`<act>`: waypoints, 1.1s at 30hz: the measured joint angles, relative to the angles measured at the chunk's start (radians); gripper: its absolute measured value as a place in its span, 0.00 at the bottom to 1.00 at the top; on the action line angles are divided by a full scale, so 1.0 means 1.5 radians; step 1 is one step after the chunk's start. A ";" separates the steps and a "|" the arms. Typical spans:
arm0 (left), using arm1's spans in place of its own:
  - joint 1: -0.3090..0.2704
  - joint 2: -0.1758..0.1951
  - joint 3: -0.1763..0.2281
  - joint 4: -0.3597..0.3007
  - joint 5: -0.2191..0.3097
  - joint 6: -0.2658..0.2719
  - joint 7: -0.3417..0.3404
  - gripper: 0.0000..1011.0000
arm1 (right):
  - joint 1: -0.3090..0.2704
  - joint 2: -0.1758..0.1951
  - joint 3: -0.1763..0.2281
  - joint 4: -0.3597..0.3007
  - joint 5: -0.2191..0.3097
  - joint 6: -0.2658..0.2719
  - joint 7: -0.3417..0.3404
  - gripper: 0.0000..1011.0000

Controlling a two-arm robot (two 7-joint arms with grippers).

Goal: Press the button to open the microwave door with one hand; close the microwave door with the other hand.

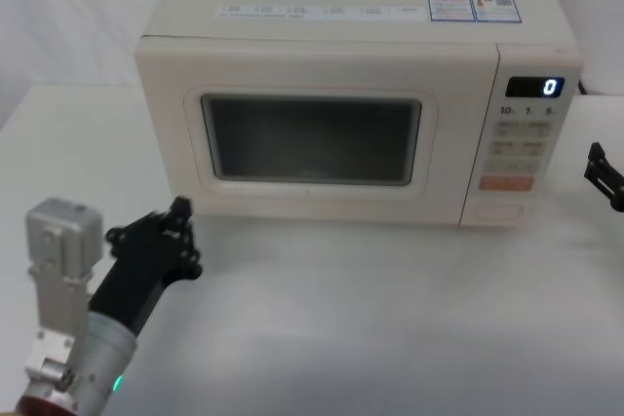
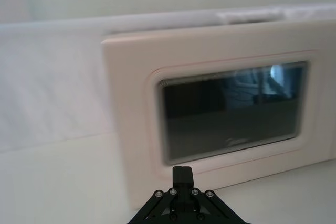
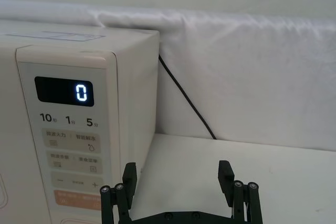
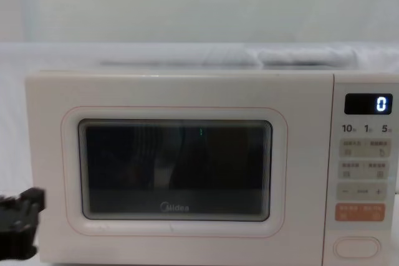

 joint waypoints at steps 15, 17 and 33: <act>0.009 -0.049 -0.061 0.068 -0.045 -0.047 -0.011 0.00 | 0.000 0.000 0.000 0.000 0.000 0.000 0.000 0.99; 0.006 -0.057 -0.073 0.078 -0.055 -0.048 -0.014 0.00 | 0.000 0.000 0.000 0.000 0.000 0.000 0.000 0.99; -0.026 -0.090 -0.105 0.127 -0.042 -0.029 -0.008 0.00 | 0.000 0.000 0.000 0.000 0.000 0.000 0.000 0.99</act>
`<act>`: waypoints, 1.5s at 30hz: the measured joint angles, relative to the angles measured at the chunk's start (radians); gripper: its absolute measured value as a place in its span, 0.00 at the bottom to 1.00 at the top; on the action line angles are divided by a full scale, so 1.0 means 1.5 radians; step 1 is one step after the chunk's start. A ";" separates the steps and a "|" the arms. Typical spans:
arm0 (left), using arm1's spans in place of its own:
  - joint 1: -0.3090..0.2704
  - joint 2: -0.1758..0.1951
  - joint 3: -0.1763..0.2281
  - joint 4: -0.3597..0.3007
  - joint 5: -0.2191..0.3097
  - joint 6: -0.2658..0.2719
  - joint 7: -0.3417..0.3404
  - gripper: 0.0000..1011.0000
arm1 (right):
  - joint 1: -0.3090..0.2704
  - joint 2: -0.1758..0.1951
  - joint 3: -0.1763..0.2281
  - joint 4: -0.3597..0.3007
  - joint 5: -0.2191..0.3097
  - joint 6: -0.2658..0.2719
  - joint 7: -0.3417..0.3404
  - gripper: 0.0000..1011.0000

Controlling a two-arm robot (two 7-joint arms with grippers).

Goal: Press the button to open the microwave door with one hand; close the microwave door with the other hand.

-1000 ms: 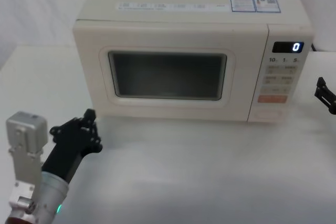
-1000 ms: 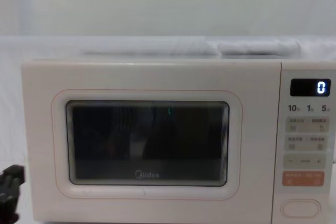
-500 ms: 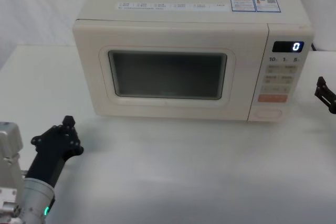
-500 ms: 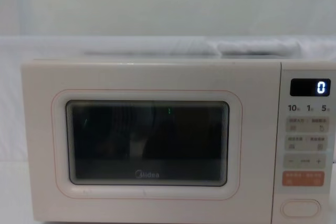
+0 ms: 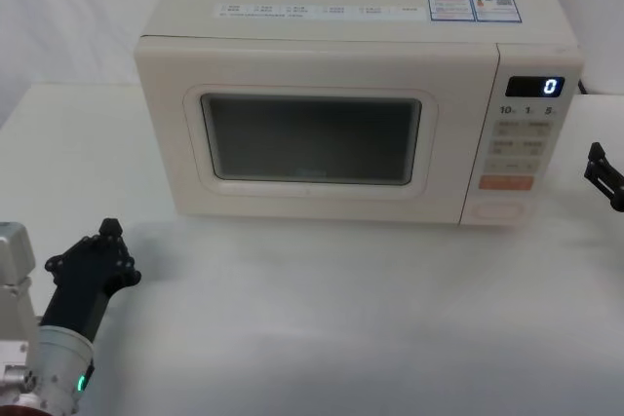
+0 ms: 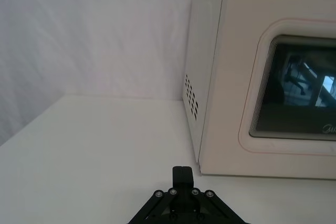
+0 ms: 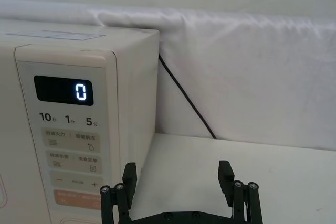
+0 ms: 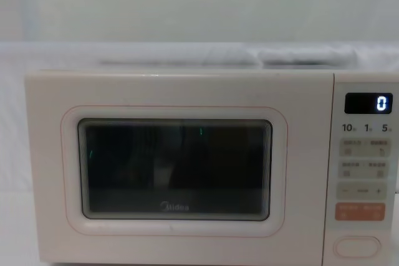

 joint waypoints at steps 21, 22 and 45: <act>-0.040 -0.023 0.014 0.026 0.057 0.023 -0.020 0.00 | 0.000 0.000 0.000 0.000 0.000 0.000 0.000 0.99; -0.040 -0.024 0.014 0.025 0.059 0.024 -0.020 0.00 | 0.000 0.000 0.000 0.000 0.000 0.000 0.000 0.99; -0.040 -0.028 0.012 0.019 0.071 0.030 -0.018 0.05 | 0.000 0.000 0.000 0.000 0.000 0.000 0.000 0.99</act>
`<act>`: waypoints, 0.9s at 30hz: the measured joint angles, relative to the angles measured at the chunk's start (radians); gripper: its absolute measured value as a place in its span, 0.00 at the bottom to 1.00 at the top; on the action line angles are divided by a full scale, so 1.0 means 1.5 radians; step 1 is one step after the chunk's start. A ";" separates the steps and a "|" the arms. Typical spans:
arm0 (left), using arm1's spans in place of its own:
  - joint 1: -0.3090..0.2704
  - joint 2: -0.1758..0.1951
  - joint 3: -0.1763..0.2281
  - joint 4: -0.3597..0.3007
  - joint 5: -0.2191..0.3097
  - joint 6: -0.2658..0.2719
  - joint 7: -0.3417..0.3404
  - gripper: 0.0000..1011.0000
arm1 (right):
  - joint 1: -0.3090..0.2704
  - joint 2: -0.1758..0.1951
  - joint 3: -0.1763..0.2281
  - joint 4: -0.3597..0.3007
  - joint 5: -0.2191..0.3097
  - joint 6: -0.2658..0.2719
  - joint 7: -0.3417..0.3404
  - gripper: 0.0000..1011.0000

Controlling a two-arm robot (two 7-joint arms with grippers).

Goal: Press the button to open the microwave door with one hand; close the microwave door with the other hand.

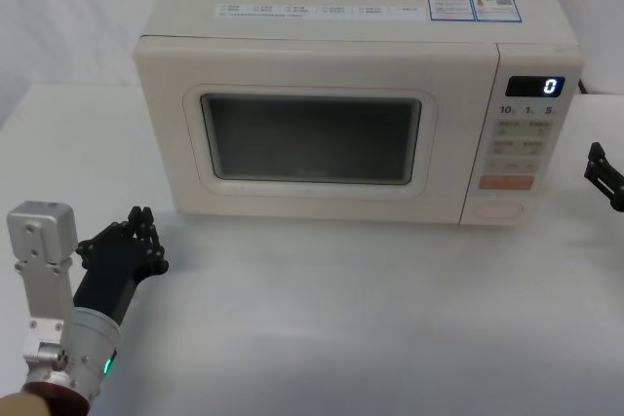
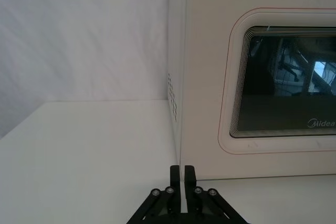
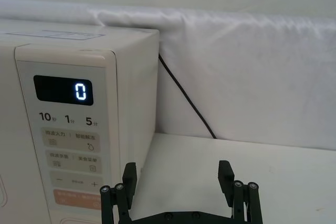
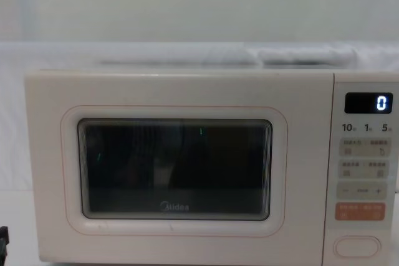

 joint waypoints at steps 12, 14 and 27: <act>0.000 0.001 0.000 0.000 -0.001 -0.001 0.000 0.41 | 0.000 0.000 0.000 0.000 0.000 0.000 0.000 0.99; 0.000 0.001 0.000 0.000 -0.001 -0.001 0.000 0.47 | 0.000 0.000 0.000 0.000 0.000 0.000 0.000 0.99; 0.000 0.001 0.000 0.000 -0.002 -0.001 0.000 0.88 | 0.000 0.000 0.000 0.000 0.000 0.000 0.000 0.99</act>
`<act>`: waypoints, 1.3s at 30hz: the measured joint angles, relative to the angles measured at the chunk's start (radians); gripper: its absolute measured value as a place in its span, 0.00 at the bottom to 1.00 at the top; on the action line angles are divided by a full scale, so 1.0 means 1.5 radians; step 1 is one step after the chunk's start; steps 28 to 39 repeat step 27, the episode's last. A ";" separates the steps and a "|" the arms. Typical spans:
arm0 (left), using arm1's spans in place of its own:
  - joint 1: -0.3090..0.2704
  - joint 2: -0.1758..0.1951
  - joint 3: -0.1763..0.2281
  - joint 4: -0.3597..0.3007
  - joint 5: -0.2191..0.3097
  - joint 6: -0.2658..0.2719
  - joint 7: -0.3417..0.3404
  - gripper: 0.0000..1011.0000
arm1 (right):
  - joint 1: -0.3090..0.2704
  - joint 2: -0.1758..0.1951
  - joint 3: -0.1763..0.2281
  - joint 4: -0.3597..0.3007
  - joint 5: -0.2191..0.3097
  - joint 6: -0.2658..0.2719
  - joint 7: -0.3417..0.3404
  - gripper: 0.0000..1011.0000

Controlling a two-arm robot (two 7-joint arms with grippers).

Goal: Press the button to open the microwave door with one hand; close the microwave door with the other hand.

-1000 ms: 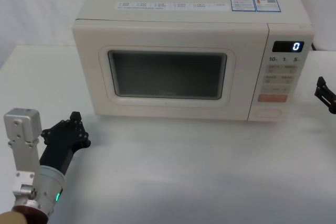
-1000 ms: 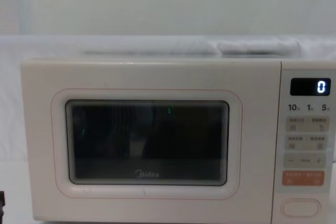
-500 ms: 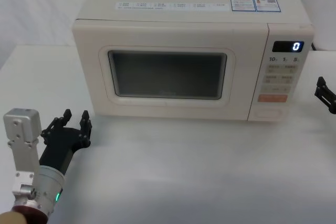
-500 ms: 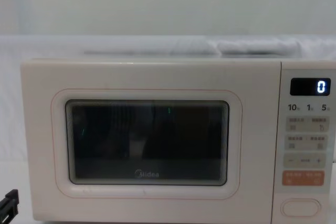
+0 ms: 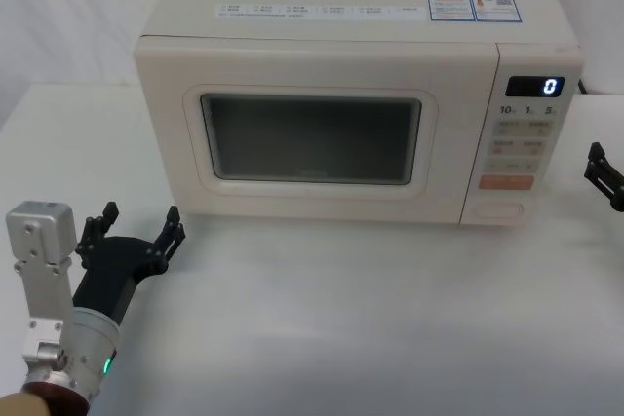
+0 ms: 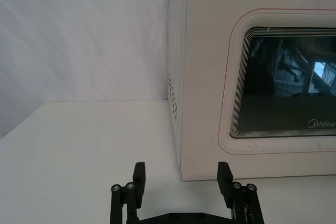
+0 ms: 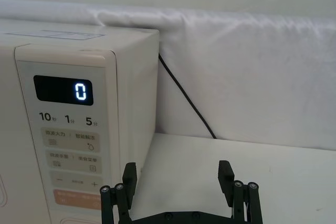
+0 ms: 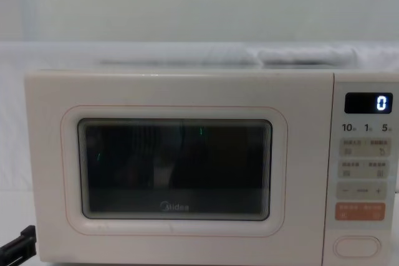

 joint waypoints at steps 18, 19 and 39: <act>0.000 0.000 0.000 0.000 0.000 0.000 0.000 0.99 | 0.000 0.000 0.000 0.000 0.000 0.000 0.000 0.99; 0.000 0.000 0.000 0.000 0.000 0.000 0.000 0.99 | 0.000 0.000 0.000 0.000 0.000 0.000 0.000 0.99; 0.000 0.000 0.000 0.000 0.000 0.000 0.000 0.99 | 0.000 0.000 0.000 0.000 0.000 0.000 0.000 0.99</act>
